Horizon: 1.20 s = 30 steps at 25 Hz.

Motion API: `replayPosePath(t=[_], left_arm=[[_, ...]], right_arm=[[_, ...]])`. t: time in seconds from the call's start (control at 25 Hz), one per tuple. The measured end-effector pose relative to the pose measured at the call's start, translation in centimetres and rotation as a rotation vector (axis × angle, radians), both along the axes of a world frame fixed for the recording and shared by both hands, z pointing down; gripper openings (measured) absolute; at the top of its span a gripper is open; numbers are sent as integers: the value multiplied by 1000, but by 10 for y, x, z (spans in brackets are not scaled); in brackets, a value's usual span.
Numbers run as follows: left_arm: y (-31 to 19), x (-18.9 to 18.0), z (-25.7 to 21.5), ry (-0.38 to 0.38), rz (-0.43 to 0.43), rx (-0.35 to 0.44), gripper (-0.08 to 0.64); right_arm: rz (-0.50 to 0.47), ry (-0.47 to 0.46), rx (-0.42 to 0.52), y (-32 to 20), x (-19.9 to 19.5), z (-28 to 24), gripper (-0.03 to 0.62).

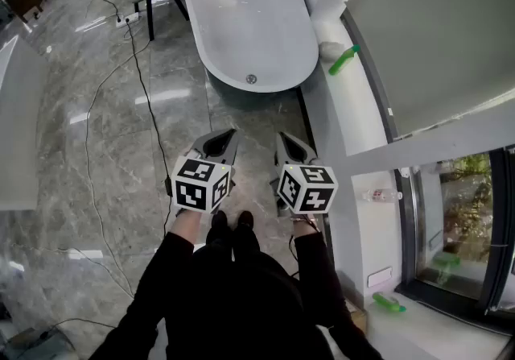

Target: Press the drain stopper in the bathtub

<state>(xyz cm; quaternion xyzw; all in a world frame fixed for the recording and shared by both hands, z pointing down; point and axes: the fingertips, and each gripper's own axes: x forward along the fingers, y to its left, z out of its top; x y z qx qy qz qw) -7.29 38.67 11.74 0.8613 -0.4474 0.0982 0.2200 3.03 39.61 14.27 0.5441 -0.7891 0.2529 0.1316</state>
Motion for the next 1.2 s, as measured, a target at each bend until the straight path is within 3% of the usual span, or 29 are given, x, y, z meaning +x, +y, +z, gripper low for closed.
replayPosePath(t=[0.68,1.2], left_arm=[[-29,29,-21,-24,-23,57,5],[-84,42,-31,-57,-26,89,5]], right_arm=[[-36,-24,49,-21,42,-22,0],[-29,-25,58,-68,65,-29,0]])
